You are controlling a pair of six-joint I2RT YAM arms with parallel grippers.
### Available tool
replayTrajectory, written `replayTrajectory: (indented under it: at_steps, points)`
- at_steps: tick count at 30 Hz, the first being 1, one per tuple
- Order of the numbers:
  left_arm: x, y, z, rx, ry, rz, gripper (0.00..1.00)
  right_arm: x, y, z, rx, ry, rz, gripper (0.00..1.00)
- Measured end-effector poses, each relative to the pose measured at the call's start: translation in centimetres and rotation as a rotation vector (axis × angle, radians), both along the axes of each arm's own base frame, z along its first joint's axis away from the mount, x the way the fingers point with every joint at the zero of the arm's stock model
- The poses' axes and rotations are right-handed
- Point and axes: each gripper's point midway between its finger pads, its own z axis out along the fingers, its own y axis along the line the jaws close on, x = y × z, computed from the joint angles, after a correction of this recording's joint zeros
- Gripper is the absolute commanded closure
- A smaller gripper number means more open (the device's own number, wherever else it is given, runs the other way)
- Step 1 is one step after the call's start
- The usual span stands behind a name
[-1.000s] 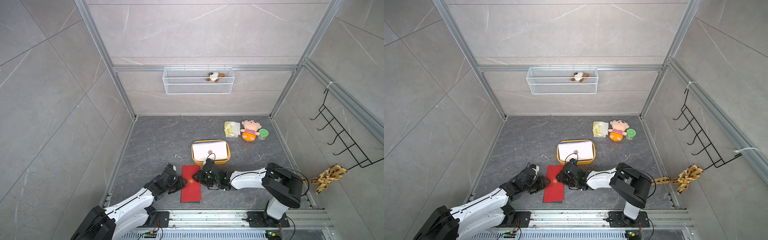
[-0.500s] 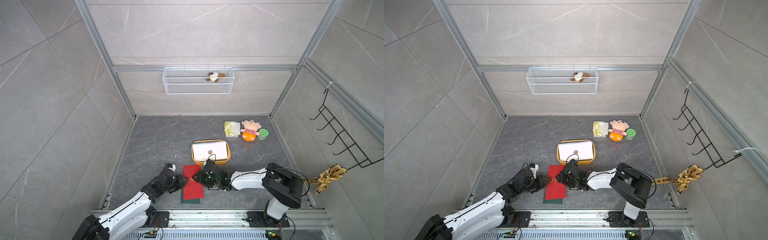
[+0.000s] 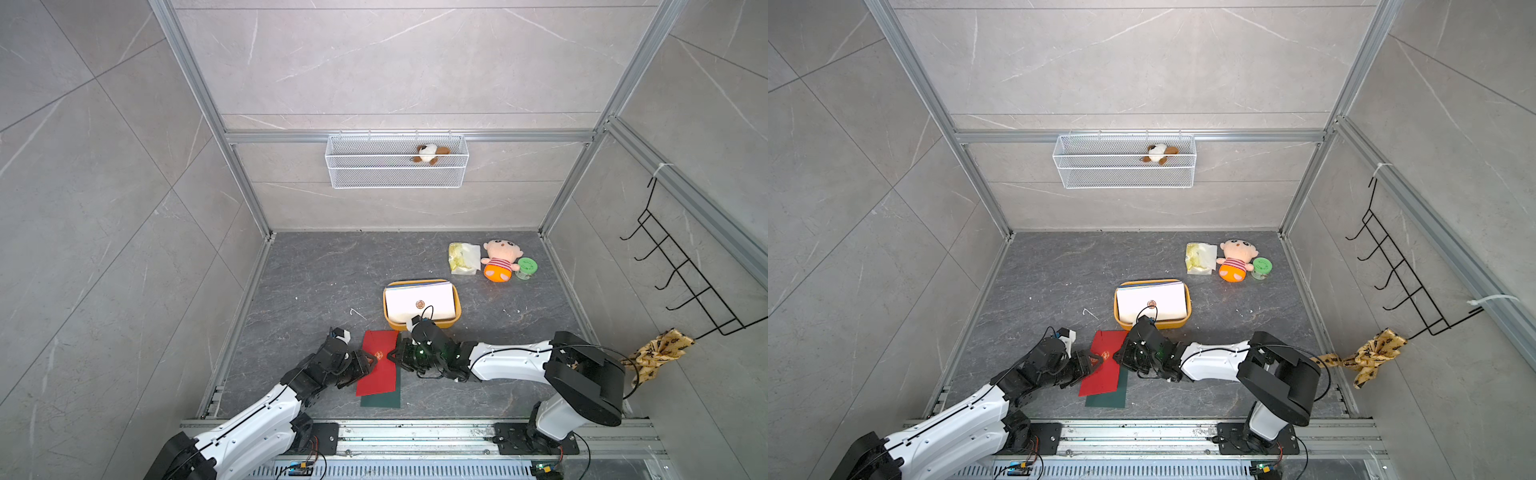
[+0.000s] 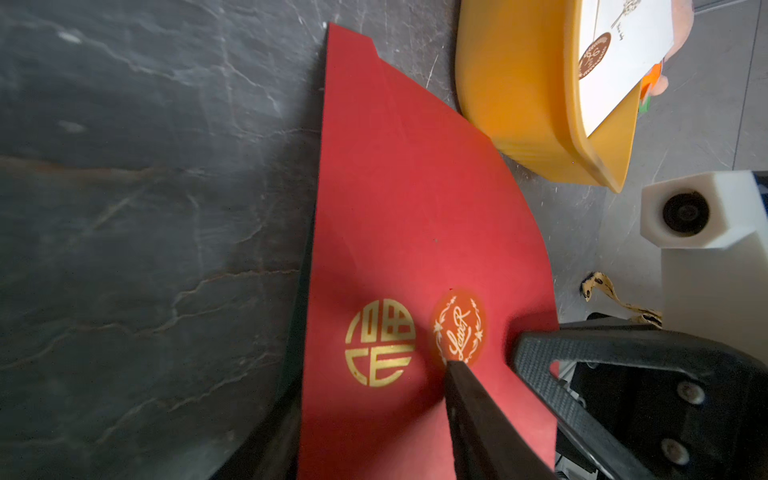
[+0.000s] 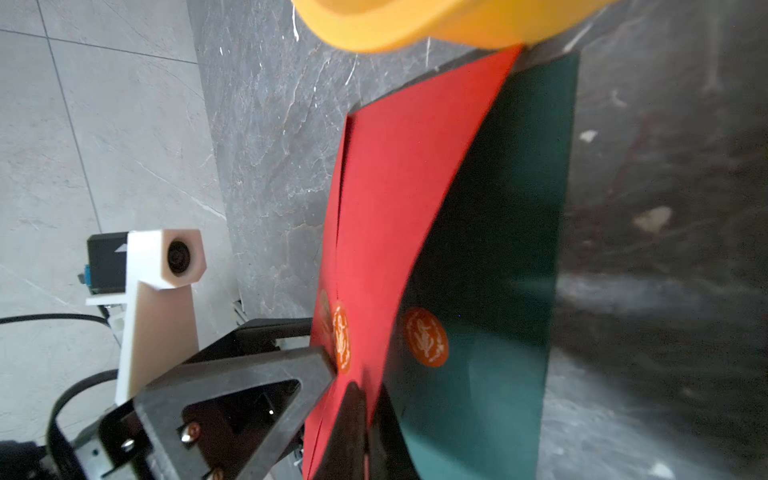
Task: Put the sealed envelopes into the storage box
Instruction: Pick up the envelope from the center of the board.
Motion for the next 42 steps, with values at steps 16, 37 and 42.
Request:
replayTrajectory:
  at_steps: [16, 37, 42]
  points:
    - [1.1, 0.2, 9.1, -0.088, -0.216, 0.018, 0.38, -1.6, -1.0, 8.2, 0.153, -0.281, 0.155, 1.00]
    - [1.0, -1.7, 15.5, -0.283, -0.448, -0.082, 1.00, 0.3, -2.3, 10.0, 0.259, -0.350, 0.129, 0.78]
    - [1.7, -2.0, 15.6, -0.170, -0.452, -0.132, 1.00, 1.6, -4.0, 9.5, 0.215, -0.345, 0.084, 0.55]
